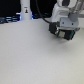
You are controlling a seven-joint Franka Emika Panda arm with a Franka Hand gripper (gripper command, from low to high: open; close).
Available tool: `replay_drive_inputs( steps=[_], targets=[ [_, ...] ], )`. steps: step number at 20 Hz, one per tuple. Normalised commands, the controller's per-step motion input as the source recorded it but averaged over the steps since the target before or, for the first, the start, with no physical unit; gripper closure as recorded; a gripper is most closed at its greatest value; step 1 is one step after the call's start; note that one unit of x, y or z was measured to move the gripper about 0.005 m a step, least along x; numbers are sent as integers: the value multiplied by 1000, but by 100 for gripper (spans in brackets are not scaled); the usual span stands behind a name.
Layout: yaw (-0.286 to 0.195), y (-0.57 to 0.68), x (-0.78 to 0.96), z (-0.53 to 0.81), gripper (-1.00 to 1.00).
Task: Open the kcup holder, insert the kcup into the holder, and close the kcup holder
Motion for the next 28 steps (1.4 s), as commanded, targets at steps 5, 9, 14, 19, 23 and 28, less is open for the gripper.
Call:
replay_drive_inputs(
  steps=[5,9,14,19,23,28],
  targets=[
    [24,604,-827,4,-100],
    [15,544,-914,-18,-100],
    [3,562,-966,-38,-100],
    [1,571,-855,115,-100],
    [1,293,37,907,-100],
    [-22,33,55,202,-100]
  ],
)
